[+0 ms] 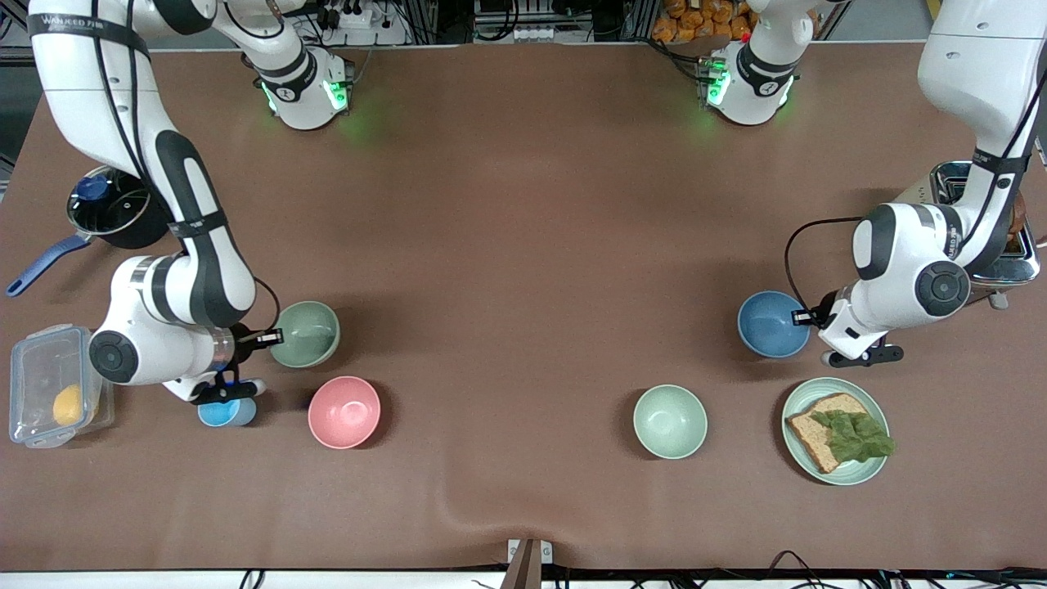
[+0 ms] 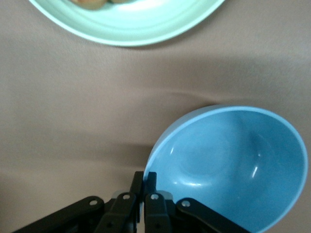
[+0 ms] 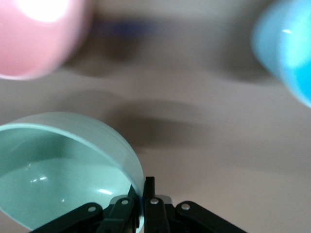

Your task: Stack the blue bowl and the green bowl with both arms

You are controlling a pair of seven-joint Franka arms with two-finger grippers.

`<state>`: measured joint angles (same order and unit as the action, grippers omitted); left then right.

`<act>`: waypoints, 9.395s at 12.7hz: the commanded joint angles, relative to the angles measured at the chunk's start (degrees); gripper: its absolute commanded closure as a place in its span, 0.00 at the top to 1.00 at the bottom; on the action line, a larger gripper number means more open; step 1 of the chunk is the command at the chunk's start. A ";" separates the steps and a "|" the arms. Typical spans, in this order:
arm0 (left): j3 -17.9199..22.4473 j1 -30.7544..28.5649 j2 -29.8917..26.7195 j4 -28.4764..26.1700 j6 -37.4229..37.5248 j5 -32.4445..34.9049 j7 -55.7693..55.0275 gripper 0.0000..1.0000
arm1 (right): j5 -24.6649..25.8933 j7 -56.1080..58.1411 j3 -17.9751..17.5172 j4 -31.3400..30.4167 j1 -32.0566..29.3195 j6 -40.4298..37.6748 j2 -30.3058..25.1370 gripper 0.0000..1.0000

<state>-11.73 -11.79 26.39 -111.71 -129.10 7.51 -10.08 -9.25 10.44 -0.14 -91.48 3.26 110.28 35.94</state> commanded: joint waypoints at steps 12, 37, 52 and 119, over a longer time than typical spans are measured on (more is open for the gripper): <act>-16.21 1.42 -2.31 16.97 20.20 0.32 -9.95 0.00 | -8.85 -16.86 -8.13 1.48 22.31 21.81 5.97 0.00; -18.07 15.92 8.41 23.47 7.90 -9.44 -32.02 0.00 | -21.70 -53.86 -5.14 7.63 19.85 21.74 11.87 1.00; -17.36 22.52 13.42 23.29 -2.12 -5.93 -39.40 0.00 | -17.38 -58.69 -0.66 9.83 24.95 26.57 14.60 1.00; 1.18 7.49 -24.37 25.93 46.48 -6.36 10.17 1.00 | 5.83 -1.47 2.07 -2.39 -2.91 -19.84 -34.62 1.00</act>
<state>-10.65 -3.54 3.15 -85.41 -83.82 2.52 -1.44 -4.59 9.24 2.68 -91.82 0.90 89.80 3.22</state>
